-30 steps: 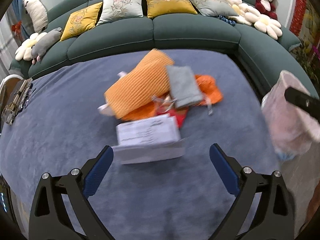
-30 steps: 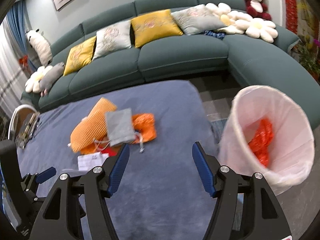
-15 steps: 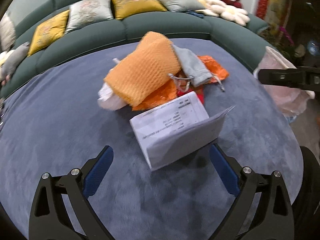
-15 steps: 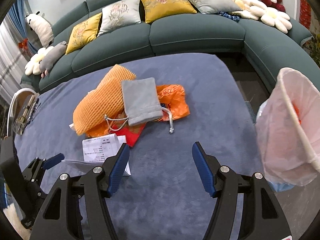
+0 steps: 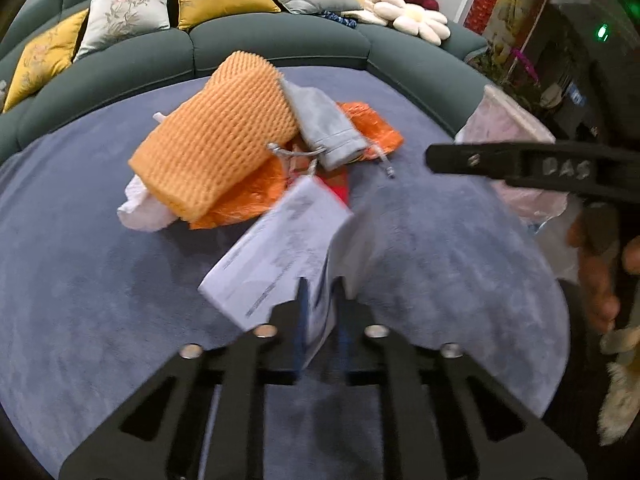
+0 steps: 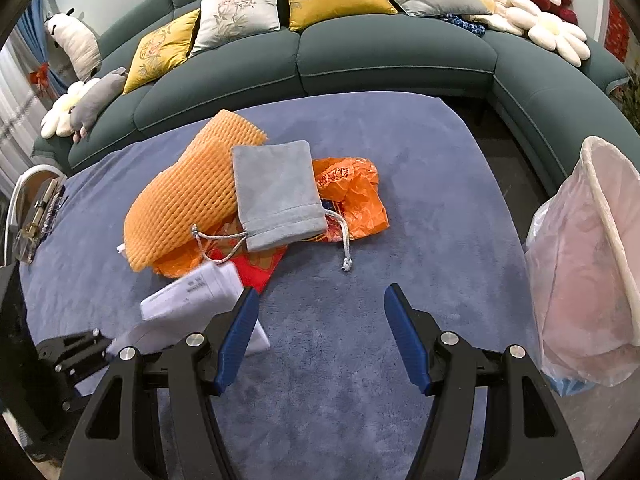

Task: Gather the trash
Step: 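Grasp the grey pouch with the right tool while the left tool holds the receipt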

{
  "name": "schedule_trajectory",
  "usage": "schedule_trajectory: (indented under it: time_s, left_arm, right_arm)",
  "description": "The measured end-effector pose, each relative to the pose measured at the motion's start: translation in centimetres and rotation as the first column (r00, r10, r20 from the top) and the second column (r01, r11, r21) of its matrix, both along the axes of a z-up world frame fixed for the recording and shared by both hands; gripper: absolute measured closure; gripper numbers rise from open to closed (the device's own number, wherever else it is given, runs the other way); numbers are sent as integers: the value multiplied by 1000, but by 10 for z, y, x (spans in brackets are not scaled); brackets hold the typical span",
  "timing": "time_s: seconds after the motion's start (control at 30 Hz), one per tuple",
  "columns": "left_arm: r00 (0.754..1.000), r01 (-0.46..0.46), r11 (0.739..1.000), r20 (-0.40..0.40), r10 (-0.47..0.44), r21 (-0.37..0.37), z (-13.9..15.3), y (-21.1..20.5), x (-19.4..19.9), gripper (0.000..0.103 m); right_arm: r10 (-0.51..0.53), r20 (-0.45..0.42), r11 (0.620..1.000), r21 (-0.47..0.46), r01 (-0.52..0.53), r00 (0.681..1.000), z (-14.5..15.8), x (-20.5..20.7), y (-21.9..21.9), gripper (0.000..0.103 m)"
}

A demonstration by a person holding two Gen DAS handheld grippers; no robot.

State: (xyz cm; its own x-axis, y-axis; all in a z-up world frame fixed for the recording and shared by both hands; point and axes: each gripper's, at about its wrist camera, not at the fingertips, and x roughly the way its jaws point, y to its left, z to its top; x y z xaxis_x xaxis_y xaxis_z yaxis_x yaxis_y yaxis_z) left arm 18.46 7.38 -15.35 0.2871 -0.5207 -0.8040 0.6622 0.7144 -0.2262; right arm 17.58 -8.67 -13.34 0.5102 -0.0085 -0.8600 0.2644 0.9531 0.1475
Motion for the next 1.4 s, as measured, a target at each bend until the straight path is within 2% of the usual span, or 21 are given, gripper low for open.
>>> schedule_trajectory:
  time_s: [0.13, 0.3, 0.5, 0.6, 0.83, 0.97, 1.17, 1.33, 1.4]
  left_arm:
    - [995, -92, 994, -35, 90, -61, 15, 4, -8, 99]
    - [971, -235, 968, -58, 231, -84, 35, 13, -21, 100]
    - [912, -405, 912, -97, 398, -63, 46, 22, -25, 100]
    - [870, -489, 871, -93, 484, -43, 52, 32, -22, 100]
    - [815, -580, 815, -24, 580, -6, 63, 57, -3, 99]
    - [793, -608, 794, -21, 608, 3, 64, 66, 8, 99]
    - [789, -614, 789, -39, 613, -5, 62, 66, 18, 99]
    - [795, -605, 796, -50, 604, 3, 56, 63, 21, 99]
    - [795, -604, 797, -57, 604, 4, 55, 61, 22, 99]
  right_arm:
    - [0, 8, 1000, 9, 0, 1000, 3, -4, -2, 40]
    - [15, 24, 1000, 16, -15, 1000, 9, -7, -1, 40]
    - [46, 42, 999, 9, -47, 998, 14, 2, 2, 40]
    - [66, 48, 998, 12, -67, 997, 17, 11, 7, 40]
    - [142, 72, 990, -9, -142, 987, 23, 45, 32, 40]
    - [149, 81, 988, -55, -145, 986, 21, 61, 38, 40]
    - [103, 23, 994, -47, -102, 994, -6, 83, 18, 40]
    - [95, -32, 995, 1, -95, 995, -33, 99, 9, 40]
    - [94, -60, 996, 16, -93, 994, -45, 102, 8, 45]
